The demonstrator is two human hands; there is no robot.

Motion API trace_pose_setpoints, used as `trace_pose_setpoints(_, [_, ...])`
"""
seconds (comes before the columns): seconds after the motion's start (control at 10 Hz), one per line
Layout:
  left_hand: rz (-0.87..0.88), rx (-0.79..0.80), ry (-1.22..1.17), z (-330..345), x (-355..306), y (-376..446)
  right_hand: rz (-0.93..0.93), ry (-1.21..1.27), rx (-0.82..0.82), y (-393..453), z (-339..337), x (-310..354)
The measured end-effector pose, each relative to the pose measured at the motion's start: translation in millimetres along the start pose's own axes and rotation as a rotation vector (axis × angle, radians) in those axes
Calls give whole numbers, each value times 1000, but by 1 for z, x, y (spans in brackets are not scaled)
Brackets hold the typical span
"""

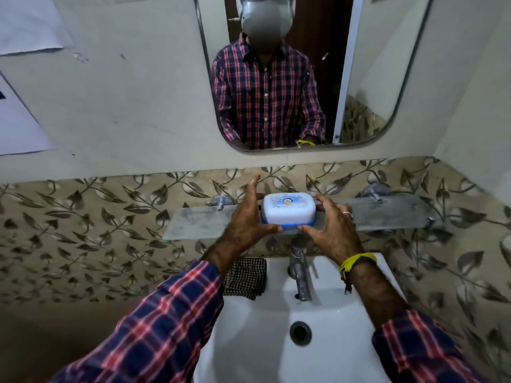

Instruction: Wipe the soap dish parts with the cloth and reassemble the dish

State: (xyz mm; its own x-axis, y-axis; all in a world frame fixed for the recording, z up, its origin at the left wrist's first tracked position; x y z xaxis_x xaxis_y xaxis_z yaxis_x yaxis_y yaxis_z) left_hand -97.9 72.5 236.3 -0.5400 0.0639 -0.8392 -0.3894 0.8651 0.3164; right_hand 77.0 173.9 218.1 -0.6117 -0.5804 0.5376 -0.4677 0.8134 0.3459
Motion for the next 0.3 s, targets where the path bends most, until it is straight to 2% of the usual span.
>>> trace_pose_setpoints(0.2, [-12, -112, 74, -3, -1, -10, -16, 35, -34, -6, -6, 3])
trace_pose_setpoints(0.3, [74, -253, 124, -6, -11, -25, -22, 48, -144, -9, -12, 3])
Point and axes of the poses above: each hand's wrist, its own y-axis towards the middle knuckle, its own z-axis out of the palm, x = y × z, the point moved 8 cm from there along y, towards the middle knuckle, and after that the axes turned 12 degrees about -y, right-handed, at the moved point
